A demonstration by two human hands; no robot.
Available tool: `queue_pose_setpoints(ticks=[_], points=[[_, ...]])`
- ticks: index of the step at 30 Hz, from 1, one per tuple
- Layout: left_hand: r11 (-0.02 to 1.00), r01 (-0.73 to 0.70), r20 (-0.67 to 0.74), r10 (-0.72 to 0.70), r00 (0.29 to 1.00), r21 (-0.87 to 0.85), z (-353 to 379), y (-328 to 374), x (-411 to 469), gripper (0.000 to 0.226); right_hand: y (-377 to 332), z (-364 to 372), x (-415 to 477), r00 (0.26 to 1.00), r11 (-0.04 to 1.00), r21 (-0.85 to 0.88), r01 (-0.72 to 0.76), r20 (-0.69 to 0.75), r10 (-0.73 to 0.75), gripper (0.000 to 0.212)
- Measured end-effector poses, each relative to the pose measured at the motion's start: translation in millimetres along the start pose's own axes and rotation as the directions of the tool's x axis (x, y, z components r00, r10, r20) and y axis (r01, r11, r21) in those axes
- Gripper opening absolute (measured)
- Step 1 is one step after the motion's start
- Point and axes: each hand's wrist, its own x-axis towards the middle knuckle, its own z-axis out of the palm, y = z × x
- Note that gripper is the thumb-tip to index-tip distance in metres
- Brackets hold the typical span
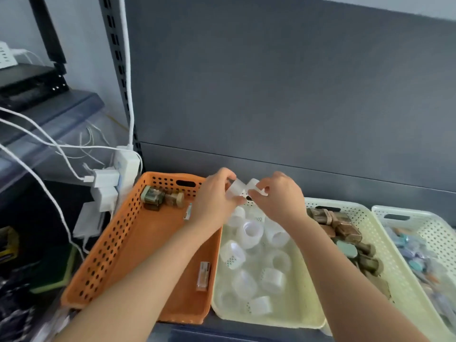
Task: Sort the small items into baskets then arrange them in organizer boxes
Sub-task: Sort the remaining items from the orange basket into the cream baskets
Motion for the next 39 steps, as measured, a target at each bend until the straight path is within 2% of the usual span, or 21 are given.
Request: queue_pose_setpoints(ticks=[3,5,10,17,22,25,27,29,32,35,39], points=[[0.969,-0.170,0.239,0.125,0.963,0.177,25.3,9.1,-14.1,0.040,27.8,-4.7,-16.6,0.983,0.978,-0.200,-0.051,0.160,0.084,0.024],[0.919,-0.283,0.374,0.169,0.912,0.275,36.1,11.1,-19.6,0.040,38.2,-4.3,-25.6,0.960,0.970,-0.233,-0.066,0.249,0.125,0.026],[0.806,-0.418,0.464,0.205,0.862,0.419,44.7,12.3,-24.0,0.050,44.0,-0.9,-32.0,0.976,0.983,-0.169,-0.067,0.192,0.099,0.024],[0.826,-0.319,0.471,0.074,0.879,0.464,33.2,-8.0,-27.3,0.058,35.7,7.4,-28.5,0.985,0.995,-0.081,-0.055,0.159,0.067,0.021],[0.842,-0.283,0.458,0.048,0.888,0.460,22.4,-22.3,-23.8,0.056,11.4,14.5,-23.5,0.989,0.998,0.009,0.063,0.130,-0.064,0.018],[0.879,-0.233,0.365,0.073,0.928,0.417,6.6,-32.6,-18.4,0.048,-9.4,23.1,-17.3,0.981,0.986,0.048,0.158,0.107,-0.162,0.020],[0.879,-0.169,0.272,0.046,0.961,0.447,-8.0,-44.9,-14.9,0.042,-24.6,30.0,-12.5,0.966,0.972,0.050,0.231,0.109,-0.235,0.022],[0.832,-0.112,0.219,-0.011,0.976,0.543,-23.4,-61.6,-11.5,0.043,-40.4,38.2,-6.7,0.943,0.953,0.022,0.302,0.139,-0.302,0.022],[0.721,-0.062,0.192,-0.099,0.976,0.690,-42.6,-87.2,-8.1,0.060,-62.8,54.6,1.7,0.893,0.922,-0.056,0.383,0.278,-0.354,0.023],[0.657,-0.032,0.180,-0.159,0.971,0.753,-52.8,-112.6,-7.2,0.072,-79.4,71.3,7.5,0.858,0.899,-0.179,0.401,0.416,-0.300,0.021],[0.569,-0.052,0.171,-0.158,0.973,0.821,-57.9,-131.3,-1.5,0.068,-88.2,91.6,12.0,0.834,0.822,-0.349,0.450,0.493,-0.248,0.024]])
